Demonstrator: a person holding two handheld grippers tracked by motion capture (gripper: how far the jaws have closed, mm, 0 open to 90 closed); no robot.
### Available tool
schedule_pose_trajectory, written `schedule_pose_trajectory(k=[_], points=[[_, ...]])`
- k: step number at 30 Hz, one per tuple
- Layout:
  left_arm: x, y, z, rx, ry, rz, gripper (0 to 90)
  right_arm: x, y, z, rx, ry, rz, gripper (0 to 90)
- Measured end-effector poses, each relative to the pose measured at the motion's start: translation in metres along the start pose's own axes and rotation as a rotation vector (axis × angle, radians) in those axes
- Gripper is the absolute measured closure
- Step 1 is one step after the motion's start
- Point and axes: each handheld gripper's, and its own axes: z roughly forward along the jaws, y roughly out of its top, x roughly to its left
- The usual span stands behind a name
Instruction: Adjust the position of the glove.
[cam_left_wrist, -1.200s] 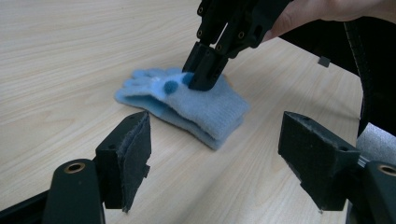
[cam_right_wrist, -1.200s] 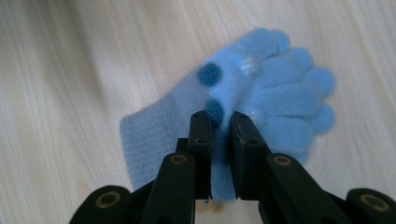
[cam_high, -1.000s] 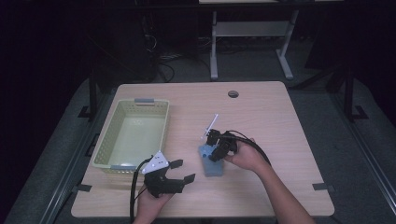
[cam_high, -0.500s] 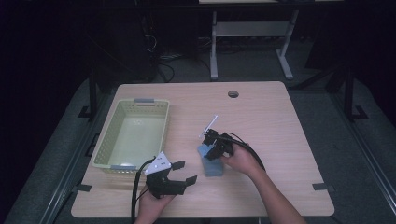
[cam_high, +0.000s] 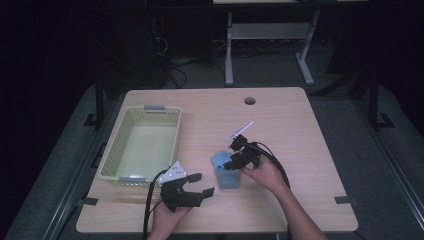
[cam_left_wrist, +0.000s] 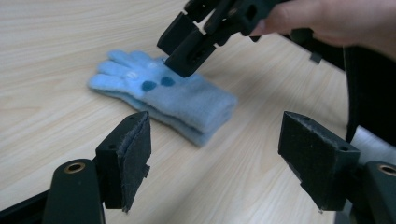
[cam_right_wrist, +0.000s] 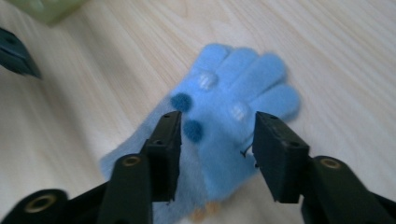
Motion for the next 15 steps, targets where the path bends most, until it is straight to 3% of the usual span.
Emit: schedule_pose_trajectory(k=[1, 2, 4, 6, 7, 10, 11, 15], points=[[0.001, 0.001, 0.001, 0.005, -0.007, -0.025, 25.3, -0.002, -0.003, -0.002, -0.011, 0.011, 0.022, 49.2], [0.001, 0.001, 0.001, 0.005, -0.007, -0.025, 25.3, -0.002, -0.003, -0.002, -0.011, 0.011, 0.022, 49.2], [0.002, 0.005, 0.006, 0.026, -0.020, -0.093, 27.8, -0.006, -0.013, -0.010, -0.041, 0.016, 0.078, 45.3], [0.002, 0.009, 0.010, 0.058, -0.012, -0.119, 28.6, -0.009, -0.018, -0.013, -0.042, 0.015, 0.116, 42.6], [0.002, 0.009, 0.010, 0.058, -0.012, -0.119, 28.6, -0.009, -0.018, -0.013, -0.042, 0.015, 0.116, 42.6], [0.005, 0.014, 0.020, 0.105, 0.012, -0.185, 28.7, -0.010, -0.024, -0.021, -0.074, 0.033, 0.155, 40.6], [0.005, 0.014, 0.020, 0.105, 0.012, -0.185, 28.6, -0.010, -0.024, -0.021, -0.074, 0.033, 0.155, 40.6], [0.012, 0.019, 0.034, 0.123, 0.034, -0.280, 25.0, -0.006, -0.032, -0.020, -0.089, 0.028, 0.191, 40.2]])
